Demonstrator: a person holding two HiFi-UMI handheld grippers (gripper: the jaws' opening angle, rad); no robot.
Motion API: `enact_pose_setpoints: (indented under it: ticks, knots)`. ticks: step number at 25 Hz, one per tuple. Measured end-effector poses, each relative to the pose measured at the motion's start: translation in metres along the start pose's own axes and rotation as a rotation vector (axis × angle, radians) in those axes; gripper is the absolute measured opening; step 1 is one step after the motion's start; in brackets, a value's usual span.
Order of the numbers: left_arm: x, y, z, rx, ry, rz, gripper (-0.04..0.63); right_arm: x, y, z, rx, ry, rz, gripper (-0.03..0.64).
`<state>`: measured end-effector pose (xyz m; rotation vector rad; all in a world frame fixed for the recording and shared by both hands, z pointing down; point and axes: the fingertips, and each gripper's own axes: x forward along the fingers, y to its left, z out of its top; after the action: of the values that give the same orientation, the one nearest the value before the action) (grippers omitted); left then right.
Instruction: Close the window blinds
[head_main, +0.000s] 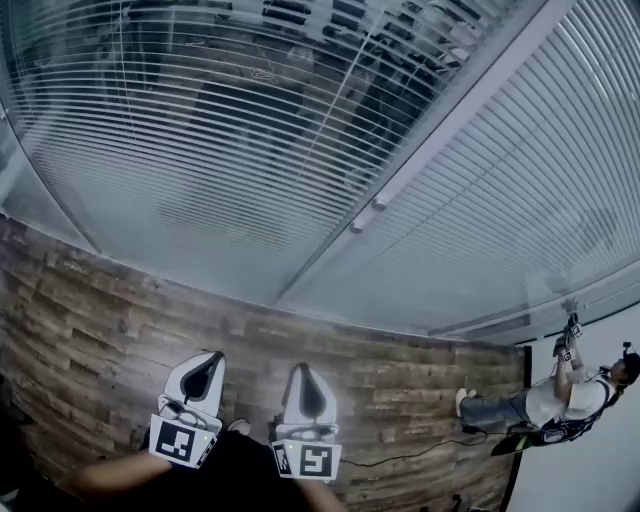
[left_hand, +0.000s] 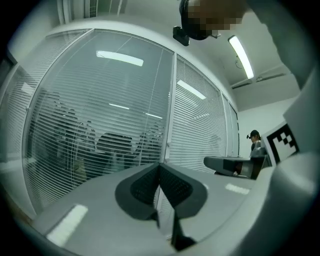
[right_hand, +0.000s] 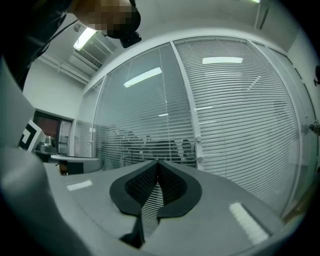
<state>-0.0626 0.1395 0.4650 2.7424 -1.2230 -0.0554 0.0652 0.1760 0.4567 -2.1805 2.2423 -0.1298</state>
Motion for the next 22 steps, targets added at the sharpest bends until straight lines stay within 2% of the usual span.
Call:
enact_pose_setpoints:
  ticks: [4,8,12,15,18,22]
  knots:
    - [0.039,0.034,0.011,-0.003,0.000,-0.032,0.002,0.051,-0.006,0.006,-0.002,0.024,-0.034,0.005]
    - [0.074,0.046,0.022,-0.018,0.002,-0.064,0.002,0.084,-0.021,0.019,-0.006,0.027,-0.069,0.026]
    - [0.090,0.060,0.032,-0.018,-0.013,-0.112,0.002,0.109,-0.024,0.024,-0.010,0.033,-0.112,0.025]
    - [0.098,0.073,0.031,-0.024,0.006,-0.142,0.002,0.127,-0.020,0.024,-0.011,0.051,-0.125,0.023]
    - [0.110,0.084,0.037,-0.034,-0.006,-0.147,0.002,0.142,-0.025,0.031,-0.018,0.049,-0.154,0.028]
    - [0.121,0.086,0.035,-0.019,-0.013,-0.137,0.002,0.150,-0.061,0.036,-0.033,0.031,-0.200,0.038]
